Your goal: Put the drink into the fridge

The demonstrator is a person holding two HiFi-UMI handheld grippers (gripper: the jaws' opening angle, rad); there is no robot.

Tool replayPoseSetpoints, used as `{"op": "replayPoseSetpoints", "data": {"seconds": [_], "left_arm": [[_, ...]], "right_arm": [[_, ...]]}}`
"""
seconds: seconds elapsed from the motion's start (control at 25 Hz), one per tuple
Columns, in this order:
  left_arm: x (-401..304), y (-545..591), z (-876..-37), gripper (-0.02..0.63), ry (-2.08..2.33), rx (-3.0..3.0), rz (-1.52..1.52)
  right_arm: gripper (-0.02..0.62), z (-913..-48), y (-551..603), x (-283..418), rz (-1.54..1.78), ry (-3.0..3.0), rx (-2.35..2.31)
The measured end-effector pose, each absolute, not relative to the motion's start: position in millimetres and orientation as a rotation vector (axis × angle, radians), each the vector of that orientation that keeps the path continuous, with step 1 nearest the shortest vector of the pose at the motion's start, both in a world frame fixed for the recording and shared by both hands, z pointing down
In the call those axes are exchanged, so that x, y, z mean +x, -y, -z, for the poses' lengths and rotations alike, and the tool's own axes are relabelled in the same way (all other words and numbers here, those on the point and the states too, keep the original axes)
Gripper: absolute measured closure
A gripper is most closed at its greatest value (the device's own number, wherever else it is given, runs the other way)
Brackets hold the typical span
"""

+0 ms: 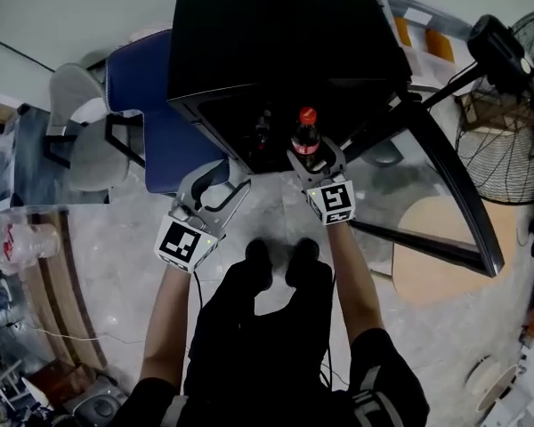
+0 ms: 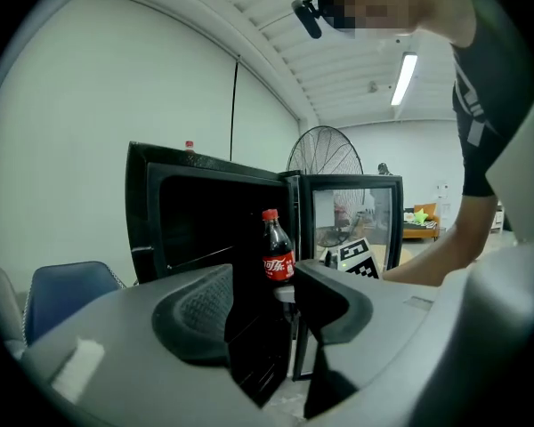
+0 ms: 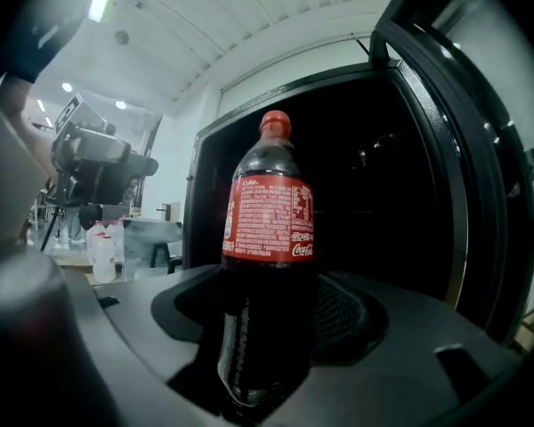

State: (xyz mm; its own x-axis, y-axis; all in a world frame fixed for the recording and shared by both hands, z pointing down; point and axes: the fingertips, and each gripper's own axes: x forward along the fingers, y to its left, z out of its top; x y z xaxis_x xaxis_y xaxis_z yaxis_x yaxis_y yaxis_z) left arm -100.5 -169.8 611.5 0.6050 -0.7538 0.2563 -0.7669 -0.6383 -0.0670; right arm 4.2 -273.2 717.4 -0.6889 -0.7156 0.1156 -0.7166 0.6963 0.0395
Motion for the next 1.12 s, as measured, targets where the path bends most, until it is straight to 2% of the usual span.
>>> {"op": "replayPoseSetpoints", "data": {"seconds": [1.12], "left_arm": [[-128,179,-677,0.403,1.375,2.725,-0.433]], "right_arm": [[0.304,-745,351,-36,0.252,2.874,1.285]]}}
